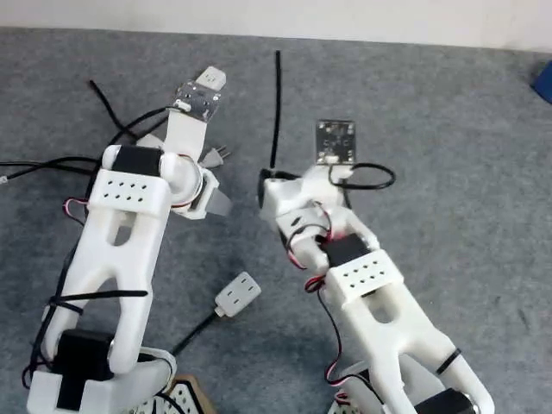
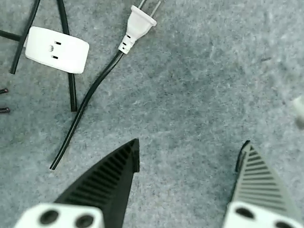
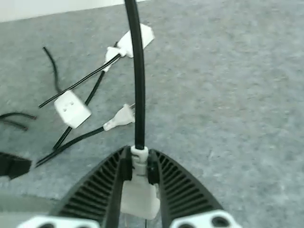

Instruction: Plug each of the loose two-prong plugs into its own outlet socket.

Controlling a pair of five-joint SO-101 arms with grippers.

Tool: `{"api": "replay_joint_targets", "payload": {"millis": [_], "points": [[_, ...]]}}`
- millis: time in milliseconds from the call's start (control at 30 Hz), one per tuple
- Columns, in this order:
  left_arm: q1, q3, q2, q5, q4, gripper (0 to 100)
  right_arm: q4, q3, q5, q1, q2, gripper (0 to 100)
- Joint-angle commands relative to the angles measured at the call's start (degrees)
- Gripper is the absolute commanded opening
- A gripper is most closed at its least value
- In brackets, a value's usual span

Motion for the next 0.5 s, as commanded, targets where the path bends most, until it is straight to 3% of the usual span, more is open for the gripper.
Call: {"api": "replay_joint_targets", "payload": {"millis": [0, 133, 267, 467], "points": [[3.7, -0.7, -6.0, 0.7, -0.5, 33, -1.4, -1.8, -0.7, -2.3, 0.2, 0.5], [8.6, 3.1, -14.5, 0.4, 1.4, 33, -1.4, -4.0, -0.8, -2.4, 5.8, 0.5], [14.7, 13.1, -22.5, 0.4, -3.3, 33, 4.7, -10.6, -1.7, -2.4, 11.5, 0.5], [14.9, 20.4, -24.5, -1.3, -7.6, 33, 12.1, -17.3, -4.7, -1.7, 13.1, 0.5]]}}
